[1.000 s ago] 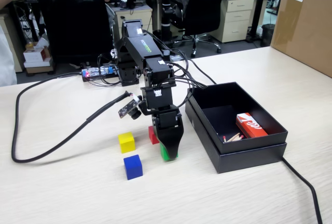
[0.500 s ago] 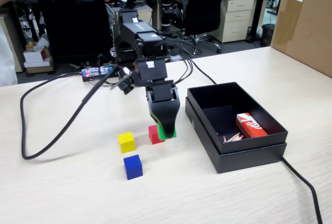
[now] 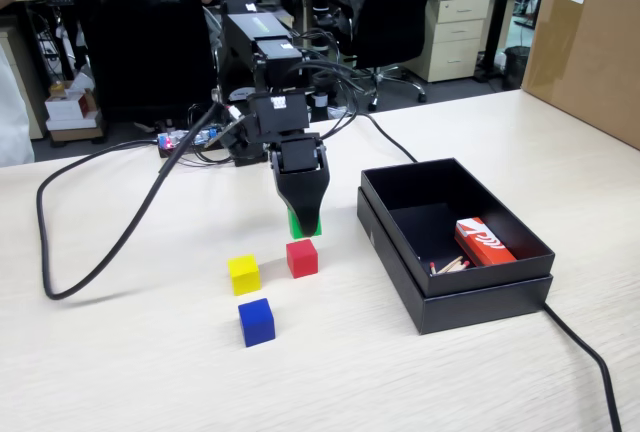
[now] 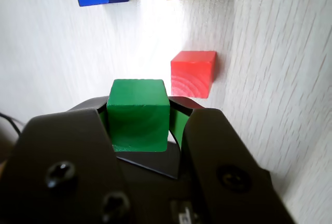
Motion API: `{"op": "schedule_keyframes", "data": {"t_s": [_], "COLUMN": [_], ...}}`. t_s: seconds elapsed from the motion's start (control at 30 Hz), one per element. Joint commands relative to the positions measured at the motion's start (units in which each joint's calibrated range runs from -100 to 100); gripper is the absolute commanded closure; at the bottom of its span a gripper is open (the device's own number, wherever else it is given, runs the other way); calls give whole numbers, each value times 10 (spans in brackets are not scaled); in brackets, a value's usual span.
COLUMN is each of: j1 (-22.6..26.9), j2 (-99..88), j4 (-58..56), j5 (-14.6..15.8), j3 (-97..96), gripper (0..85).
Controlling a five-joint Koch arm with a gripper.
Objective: Put the green cube on top of the red cube
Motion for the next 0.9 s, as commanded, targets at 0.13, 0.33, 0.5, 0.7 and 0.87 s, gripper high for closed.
{"op": "schedule_keyframes", "data": {"t_s": [0.13, 0.33, 0.5, 0.7, 0.87], "j1": [1, 1, 1, 0, -1], "j2": [-73, -79, -73, -55, -38], "j4": [3, 3, 5, 10, 19], "j5": [3, 6, 6, 6, 6], "j3": [-32, -62, -66, -73, -77], "gripper": [846, 846, 846, 846, 846]}}
